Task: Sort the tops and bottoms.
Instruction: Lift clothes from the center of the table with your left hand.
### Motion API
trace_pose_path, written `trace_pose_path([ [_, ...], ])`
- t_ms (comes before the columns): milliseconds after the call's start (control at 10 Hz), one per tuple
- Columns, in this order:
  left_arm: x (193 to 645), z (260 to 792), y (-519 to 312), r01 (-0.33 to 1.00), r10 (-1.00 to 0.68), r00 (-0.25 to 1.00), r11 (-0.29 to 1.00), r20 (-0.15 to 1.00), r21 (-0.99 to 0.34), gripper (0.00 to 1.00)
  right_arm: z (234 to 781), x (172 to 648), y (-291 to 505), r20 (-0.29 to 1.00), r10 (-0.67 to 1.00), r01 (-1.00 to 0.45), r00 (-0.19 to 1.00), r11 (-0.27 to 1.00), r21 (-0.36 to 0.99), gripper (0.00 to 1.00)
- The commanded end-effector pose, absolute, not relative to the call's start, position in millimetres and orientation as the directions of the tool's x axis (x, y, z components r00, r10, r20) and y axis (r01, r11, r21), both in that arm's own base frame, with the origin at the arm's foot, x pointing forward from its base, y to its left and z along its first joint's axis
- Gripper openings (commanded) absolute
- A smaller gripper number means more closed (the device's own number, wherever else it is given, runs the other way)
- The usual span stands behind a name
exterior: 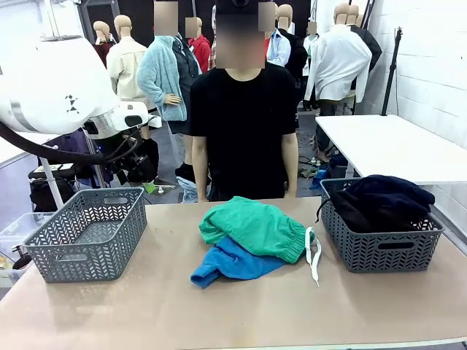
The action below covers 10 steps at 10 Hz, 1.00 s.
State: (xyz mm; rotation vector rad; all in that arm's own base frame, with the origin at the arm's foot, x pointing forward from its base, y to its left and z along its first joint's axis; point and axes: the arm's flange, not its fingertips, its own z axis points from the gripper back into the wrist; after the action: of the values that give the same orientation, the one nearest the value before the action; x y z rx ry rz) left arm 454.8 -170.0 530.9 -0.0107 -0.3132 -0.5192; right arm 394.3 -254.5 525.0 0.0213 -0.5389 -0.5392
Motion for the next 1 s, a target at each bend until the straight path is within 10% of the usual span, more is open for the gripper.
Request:
trace_pose_path([
  [0, 465, 539, -162, 0.452, -0.458, 0.841, 0.888, 0.287, 0.091, 1.0, 529, 393, -256, 0.491, -0.477, 0.477, 0.729, 0.868, 0.135, 1.0],
  [900, 429, 410, -301, 0.721, -0.704, 0.657, 0.691, 0.271, 0.047, 1.0, 529, 393, -256, 0.491, -0.477, 0.477, 0.729, 0.868, 0.135, 1.0],
])
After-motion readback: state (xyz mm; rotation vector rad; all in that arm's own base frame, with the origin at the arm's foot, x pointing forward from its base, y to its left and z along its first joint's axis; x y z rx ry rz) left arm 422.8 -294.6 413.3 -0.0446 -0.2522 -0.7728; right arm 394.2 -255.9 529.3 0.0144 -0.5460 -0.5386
